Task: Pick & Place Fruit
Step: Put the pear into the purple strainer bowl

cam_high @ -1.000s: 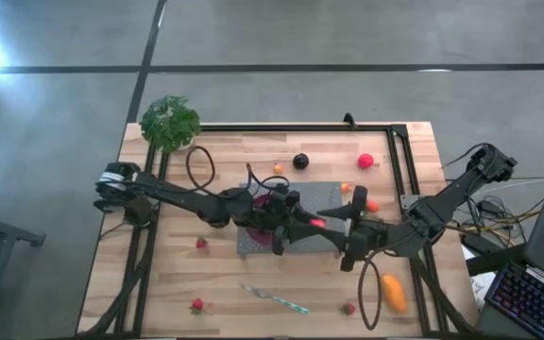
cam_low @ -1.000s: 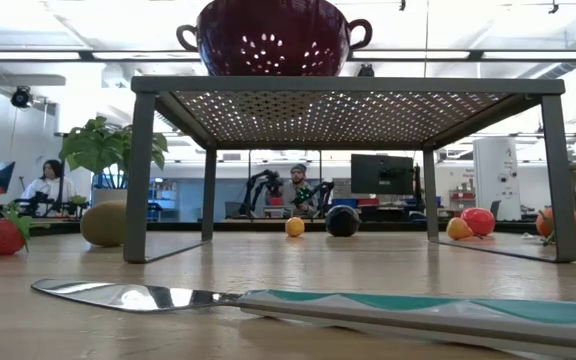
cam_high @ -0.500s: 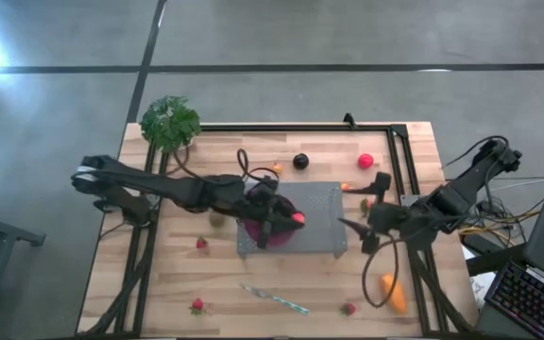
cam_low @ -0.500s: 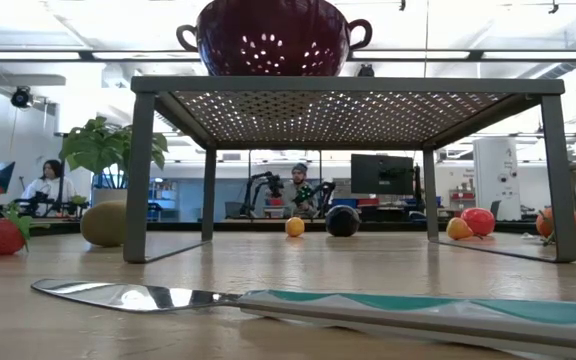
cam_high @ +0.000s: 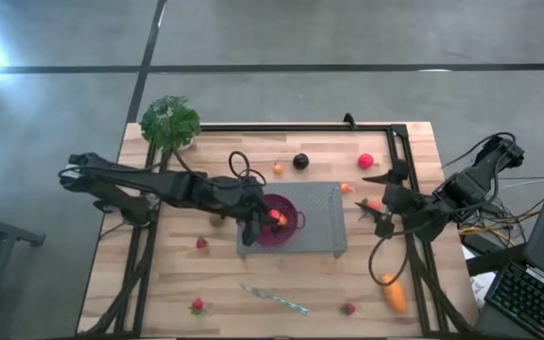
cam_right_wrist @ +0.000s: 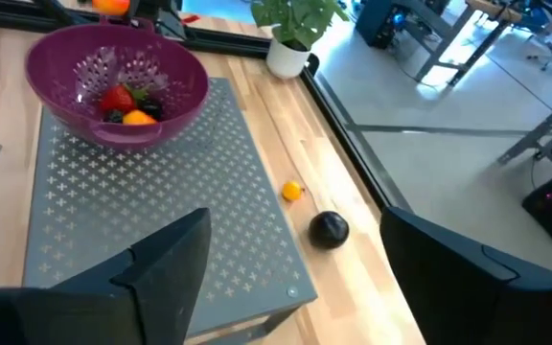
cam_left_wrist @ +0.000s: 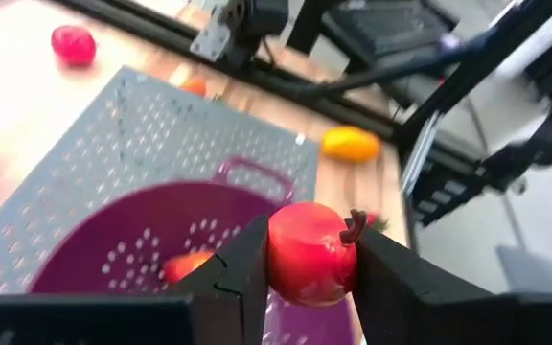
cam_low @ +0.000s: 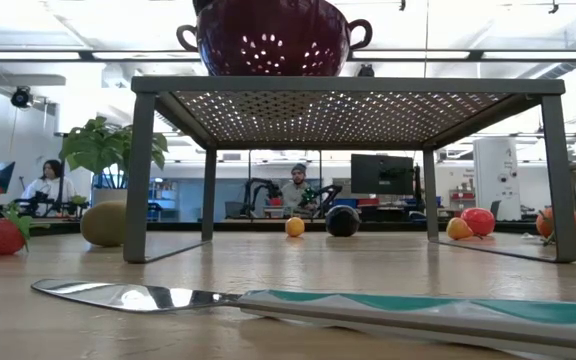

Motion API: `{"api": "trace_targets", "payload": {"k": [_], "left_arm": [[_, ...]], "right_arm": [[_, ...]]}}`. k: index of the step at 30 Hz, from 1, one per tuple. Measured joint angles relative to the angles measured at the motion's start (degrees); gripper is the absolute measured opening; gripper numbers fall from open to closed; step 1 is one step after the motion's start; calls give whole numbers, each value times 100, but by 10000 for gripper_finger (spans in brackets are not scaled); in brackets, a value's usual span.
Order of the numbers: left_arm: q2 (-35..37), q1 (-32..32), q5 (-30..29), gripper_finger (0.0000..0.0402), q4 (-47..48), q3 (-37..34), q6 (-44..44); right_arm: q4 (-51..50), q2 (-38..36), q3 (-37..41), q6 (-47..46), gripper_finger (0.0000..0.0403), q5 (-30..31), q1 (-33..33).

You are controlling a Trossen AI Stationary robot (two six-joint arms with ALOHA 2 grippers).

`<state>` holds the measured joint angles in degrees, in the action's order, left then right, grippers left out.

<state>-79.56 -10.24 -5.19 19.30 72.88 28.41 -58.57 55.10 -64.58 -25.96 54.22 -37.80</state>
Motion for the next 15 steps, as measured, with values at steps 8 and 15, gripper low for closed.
{"api": "trace_targets", "payload": {"k": [8, 15], "left_arm": [[-398, 0, -144, 122, 1179, 524, -422], [-1126, 0, -251, 123, 2150, 1331, -740]], "right_arm": [[4, -30, 31, -13, 272, 0, 30], [4, -30, 52, -10, 257, -2, 35]]}}
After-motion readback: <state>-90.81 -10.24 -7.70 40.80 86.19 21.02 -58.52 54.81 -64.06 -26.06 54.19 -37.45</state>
